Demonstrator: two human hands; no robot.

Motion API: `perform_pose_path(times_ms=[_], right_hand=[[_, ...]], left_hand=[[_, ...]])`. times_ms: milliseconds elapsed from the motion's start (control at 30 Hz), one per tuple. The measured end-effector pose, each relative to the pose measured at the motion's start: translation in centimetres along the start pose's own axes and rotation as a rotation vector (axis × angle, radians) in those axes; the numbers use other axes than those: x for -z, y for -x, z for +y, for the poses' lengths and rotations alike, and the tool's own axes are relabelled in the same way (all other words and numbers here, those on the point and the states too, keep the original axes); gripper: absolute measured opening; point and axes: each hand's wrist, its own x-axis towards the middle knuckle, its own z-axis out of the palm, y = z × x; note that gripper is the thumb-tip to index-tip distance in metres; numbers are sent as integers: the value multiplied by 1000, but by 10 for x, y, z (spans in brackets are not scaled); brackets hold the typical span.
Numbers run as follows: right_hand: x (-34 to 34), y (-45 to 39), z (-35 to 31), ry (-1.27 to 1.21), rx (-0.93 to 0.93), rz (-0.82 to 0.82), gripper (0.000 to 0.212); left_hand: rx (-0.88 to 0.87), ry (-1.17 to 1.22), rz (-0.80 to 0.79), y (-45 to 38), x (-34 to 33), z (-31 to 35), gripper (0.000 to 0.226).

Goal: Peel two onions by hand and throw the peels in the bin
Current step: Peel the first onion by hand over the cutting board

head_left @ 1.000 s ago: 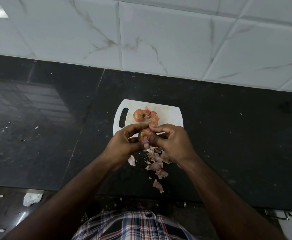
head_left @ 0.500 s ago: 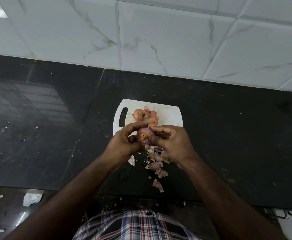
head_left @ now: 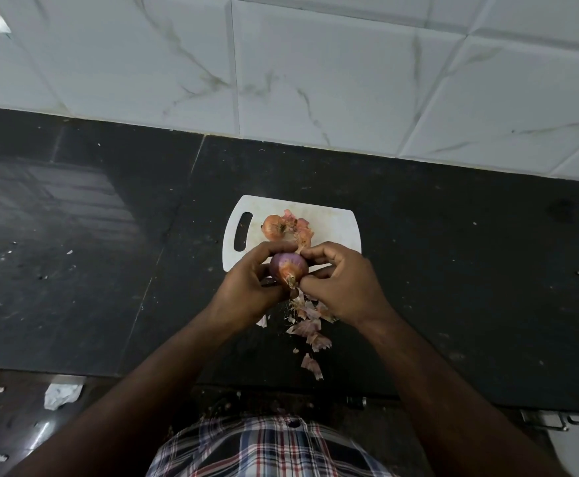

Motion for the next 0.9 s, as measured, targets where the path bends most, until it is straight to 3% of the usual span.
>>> perform_pose_path(times_ms=[367,567,900], right_hand=[[4,-2,0,94,10,38,29],[3,3,0,31,16,-55,44],[5,1,-2,85,1,-43,41]], left_hand=[[-34,-37,-4,4,-4,-1,66],[-60,-74,16,3,-2,-2,62],[-75,-128,16,4,-3,-3,63]])
